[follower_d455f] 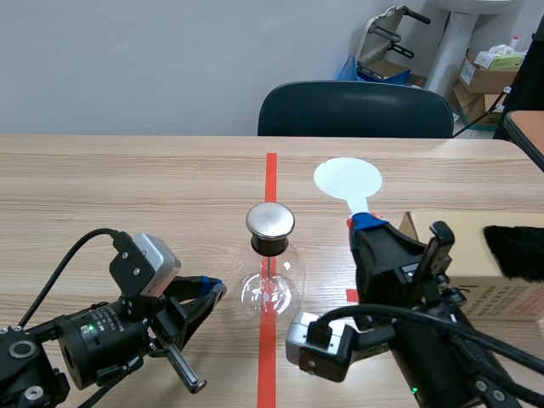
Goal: Do the electroscope experiment
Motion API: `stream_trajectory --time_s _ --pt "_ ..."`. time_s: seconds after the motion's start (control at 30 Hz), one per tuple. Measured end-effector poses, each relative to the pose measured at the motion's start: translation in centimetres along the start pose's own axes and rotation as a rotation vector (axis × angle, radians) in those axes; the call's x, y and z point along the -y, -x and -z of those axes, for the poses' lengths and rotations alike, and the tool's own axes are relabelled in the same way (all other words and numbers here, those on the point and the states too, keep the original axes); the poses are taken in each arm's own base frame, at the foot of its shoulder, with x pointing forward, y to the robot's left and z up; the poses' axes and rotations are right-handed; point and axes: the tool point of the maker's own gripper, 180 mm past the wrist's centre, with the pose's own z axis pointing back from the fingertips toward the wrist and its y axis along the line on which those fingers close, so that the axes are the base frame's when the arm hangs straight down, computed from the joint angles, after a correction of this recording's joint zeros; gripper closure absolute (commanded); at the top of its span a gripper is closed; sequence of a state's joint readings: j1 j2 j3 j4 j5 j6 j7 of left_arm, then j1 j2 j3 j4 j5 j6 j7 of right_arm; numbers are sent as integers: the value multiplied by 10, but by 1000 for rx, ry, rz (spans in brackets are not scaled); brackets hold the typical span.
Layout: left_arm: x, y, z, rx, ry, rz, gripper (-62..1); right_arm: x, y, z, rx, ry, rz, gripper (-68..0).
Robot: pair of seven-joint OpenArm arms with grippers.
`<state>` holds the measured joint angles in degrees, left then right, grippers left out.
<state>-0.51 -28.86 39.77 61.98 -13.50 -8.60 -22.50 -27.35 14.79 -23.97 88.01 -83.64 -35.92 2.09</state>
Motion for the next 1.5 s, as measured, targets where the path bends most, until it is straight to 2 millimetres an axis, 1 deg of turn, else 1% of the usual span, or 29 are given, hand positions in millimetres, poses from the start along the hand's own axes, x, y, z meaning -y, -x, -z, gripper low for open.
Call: stream_trajectory --time_s 0.3,0.47,0.6,1.23,1.43,1.5 --pt "0 0 0 0 0 0 -41 0 -38 -4 214 0 0 -20" --pt "0 0 0 0 0 0 -41 0 -53 -8 296 0 0 -20" --pt "0 0 0 0 0 0 -41 0 -59 -10 331 0 0 -20" --pt "0 0 0 0 0 0 -41 0 -57 -9 324 0 0 -20" --pt "0 0 0 0 0 0 -41 0 -34 -3 189 0 0 -20" --pt "0 0 0 0 0 0 -41 0 -22 -1 123 0 0 -20"
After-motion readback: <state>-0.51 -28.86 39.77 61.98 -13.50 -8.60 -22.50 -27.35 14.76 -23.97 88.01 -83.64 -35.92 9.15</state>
